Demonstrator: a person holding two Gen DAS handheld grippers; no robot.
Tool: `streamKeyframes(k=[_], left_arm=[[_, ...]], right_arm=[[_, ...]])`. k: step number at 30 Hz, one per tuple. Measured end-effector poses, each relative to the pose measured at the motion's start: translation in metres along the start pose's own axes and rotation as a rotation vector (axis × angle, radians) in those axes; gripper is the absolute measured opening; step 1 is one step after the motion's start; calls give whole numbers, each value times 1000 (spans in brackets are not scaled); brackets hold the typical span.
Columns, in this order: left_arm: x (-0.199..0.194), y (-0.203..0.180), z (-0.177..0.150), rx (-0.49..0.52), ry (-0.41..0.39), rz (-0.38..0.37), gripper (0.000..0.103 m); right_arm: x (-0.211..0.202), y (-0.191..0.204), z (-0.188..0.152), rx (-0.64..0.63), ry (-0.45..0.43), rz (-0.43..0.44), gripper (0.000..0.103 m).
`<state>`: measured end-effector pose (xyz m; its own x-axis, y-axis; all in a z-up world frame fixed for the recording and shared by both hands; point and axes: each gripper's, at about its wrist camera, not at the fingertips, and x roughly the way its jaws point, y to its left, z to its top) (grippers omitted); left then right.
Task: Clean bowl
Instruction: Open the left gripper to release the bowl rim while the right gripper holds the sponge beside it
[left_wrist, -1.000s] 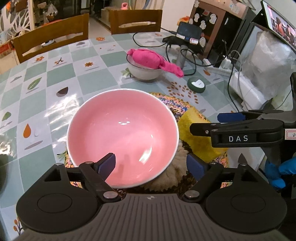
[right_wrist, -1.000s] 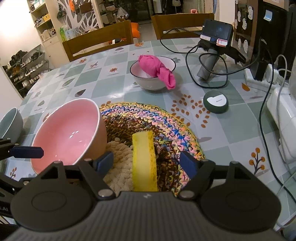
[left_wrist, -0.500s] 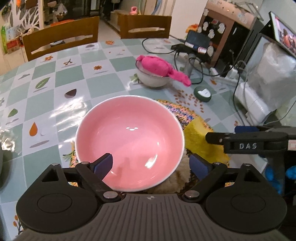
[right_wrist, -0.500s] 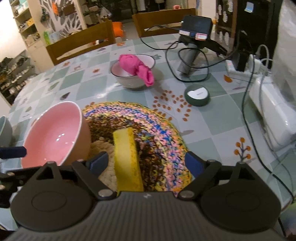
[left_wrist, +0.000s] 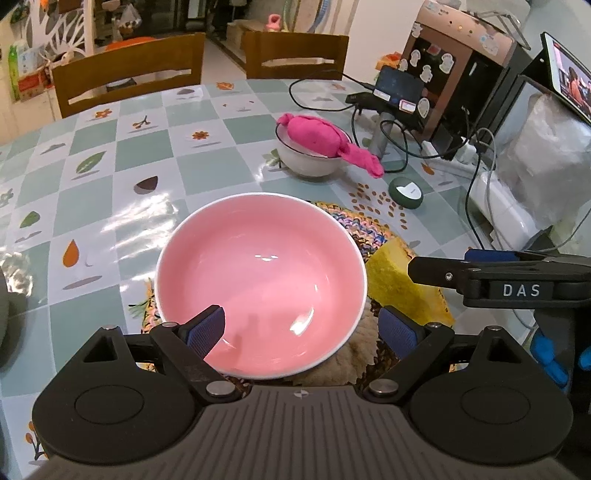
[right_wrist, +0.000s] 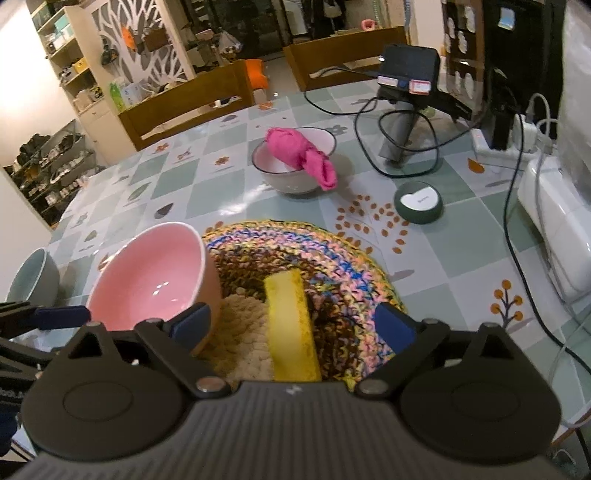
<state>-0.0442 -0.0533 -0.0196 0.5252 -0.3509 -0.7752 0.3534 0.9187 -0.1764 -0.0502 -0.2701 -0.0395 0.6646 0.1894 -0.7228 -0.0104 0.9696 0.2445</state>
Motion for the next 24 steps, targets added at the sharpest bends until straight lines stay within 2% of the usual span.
streamKeyframes(k=[8,15,24], left_arm=[[-5,1,0,2,-18,18,91],[-6,1,1,9,-24,27,93],[-7,3,1,11,-28,97,93]], right_arm=[[-7,6,12,14,-12,38,97],[-6,12,12,-8,-8,15,98],[-8,19,10,-43,-13,0,99]])
